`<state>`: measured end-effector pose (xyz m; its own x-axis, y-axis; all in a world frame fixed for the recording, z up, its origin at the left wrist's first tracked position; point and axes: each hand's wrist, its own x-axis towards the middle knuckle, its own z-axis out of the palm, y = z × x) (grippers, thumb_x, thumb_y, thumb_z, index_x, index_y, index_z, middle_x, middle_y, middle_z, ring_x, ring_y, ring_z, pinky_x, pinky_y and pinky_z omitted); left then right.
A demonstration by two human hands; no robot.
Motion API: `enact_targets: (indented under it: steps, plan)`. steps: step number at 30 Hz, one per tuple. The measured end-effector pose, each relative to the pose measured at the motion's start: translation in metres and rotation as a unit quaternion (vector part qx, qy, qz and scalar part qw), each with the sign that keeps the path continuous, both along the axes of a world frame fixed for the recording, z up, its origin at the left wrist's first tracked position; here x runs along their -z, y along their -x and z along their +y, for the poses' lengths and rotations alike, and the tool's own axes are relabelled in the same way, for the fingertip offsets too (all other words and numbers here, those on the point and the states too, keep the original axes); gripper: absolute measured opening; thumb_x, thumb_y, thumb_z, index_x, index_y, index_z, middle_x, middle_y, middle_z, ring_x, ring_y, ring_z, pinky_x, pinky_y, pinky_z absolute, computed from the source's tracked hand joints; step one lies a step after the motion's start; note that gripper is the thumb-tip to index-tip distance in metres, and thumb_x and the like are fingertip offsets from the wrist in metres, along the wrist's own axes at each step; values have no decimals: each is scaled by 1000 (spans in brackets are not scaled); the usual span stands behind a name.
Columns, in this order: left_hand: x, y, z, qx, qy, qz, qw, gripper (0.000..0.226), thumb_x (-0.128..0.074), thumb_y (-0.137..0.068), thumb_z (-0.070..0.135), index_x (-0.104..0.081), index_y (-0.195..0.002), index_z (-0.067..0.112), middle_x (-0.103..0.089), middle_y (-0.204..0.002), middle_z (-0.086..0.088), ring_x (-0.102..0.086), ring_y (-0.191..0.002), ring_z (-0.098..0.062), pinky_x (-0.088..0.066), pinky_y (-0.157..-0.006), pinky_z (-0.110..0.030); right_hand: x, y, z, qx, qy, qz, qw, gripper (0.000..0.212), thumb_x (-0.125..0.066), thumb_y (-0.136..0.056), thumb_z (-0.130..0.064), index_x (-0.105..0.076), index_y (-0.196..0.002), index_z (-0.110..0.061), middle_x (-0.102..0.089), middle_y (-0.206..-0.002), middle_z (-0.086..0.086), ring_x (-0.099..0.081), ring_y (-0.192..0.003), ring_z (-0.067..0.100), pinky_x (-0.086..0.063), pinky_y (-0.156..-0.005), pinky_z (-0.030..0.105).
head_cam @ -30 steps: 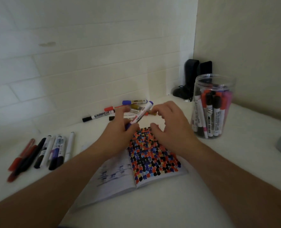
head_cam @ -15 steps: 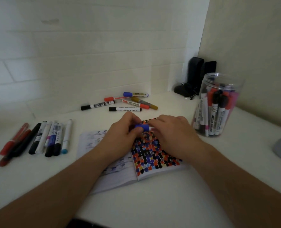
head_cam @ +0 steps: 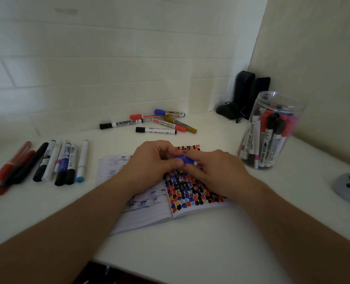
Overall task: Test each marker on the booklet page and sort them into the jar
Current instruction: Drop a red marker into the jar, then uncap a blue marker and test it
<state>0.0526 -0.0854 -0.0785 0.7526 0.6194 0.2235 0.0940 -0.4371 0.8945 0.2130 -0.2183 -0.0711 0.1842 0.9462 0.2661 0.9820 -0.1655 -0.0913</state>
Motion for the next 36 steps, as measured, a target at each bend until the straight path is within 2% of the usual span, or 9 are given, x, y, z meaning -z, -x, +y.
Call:
enact_targets:
  steps: [14, 18, 20, 23, 26, 28, 31, 34, 36]
  plan:
    - [2, -1, 2, -4, -35, 17, 999, 14, -83, -84, 21, -74, -93, 27, -78, -87, 6, -74, -85, -12, -60, -88, -42, -3, 2, -4, 25, 23, -27, 999, 45, -34, -97, -75, -45, -127, -43, -62, -83, -10, -60, -72, 10, -52, -61, 30]
    - [2, -2, -3, -22, -70, 32, 997, 12, -77, -90, 32, -68, -97, 35, -73, -89, 11, -69, -83, -3, -58, -82, -30, -21, -5, -10, 107, 85, 58, 989, 67, -58, -78, -85, -33, -108, -31, -60, -84, -5, -60, -71, 12, -53, -61, 31]
    - [1, -2, -6, -25, -62, 35, 997, 11, -71, -95, 33, -62, -101, 37, -70, -93, 11, -66, -83, -4, -56, -77, -27, -33, -23, -20, 93, 86, 174, 977, 43, -67, -90, -60, -38, -101, -29, -60, -86, 1, -55, -67, 15, -49, -58, 30]
    - [-1, -1, -9, -3, -81, 56, 995, 13, -59, -101, 31, -58, -107, 42, -67, -98, 10, -61, -78, -9, -51, -72, -28, -61, -45, -41, 40, 34, 473, 879, 15, -53, -100, -5, -56, -92, -17, -64, -92, 17, -54, -67, 20, -44, -58, 29]
    - [0, -3, -11, 29, -144, 98, 984, 20, -57, -102, 31, -69, -111, 43, -67, -106, 16, -62, -91, -5, -55, -86, -34, -69, -55, -56, -51, -28, 737, 673, 46, -36, -87, 17, -70, -98, -11, -68, -102, 16, -63, -76, 22, -55, -62, 31]
    - [2, -5, -11, 55, -193, 130, 971, 20, -60, -99, 35, -71, -113, 45, -67, -110, 20, -62, -99, -1, -54, -93, -38, -61, -59, -62, -108, -51, 782, 611, 49, -52, -84, 18, -72, -110, -18, -70, -102, 8, -66, -81, 20, -59, -67, 29]
    - [4, -8, -11, 87, -302, 176, 933, 27, -64, -92, 48, -65, -120, 48, -63, -109, 21, -58, -101, -2, -52, -94, -37, -35, -61, -66, -137, -57, 777, 612, 46, -91, -74, -12, -68, -114, -20, -67, -95, 7, -65, -81, 17, -57, -66, 26]
    - [6, -9, -10, 85, -328, 166, 926, 30, -65, -91, 51, -65, -121, 48, -60, -106, 21, -56, -100, -1, -51, -91, -35, -13, -55, -66, -89, -75, 733, 670, 39, -89, -75, -39, -61, -84, -13, -48, -64, 6, -41, -52, 15, -32, -44, 24]
    - [8, -10, -10, 85, -336, 161, 924, 29, -65, -91, 51, -66, -121, 49, -60, -105, 20, -56, -99, -1, -51, -90, -34, -5, -51, -68, -58, -87, 693, 713, 23, -77, -80, -25, -60, -79, -11, -36, -54, 5, -24, -43, 14, -14, -43, 26]
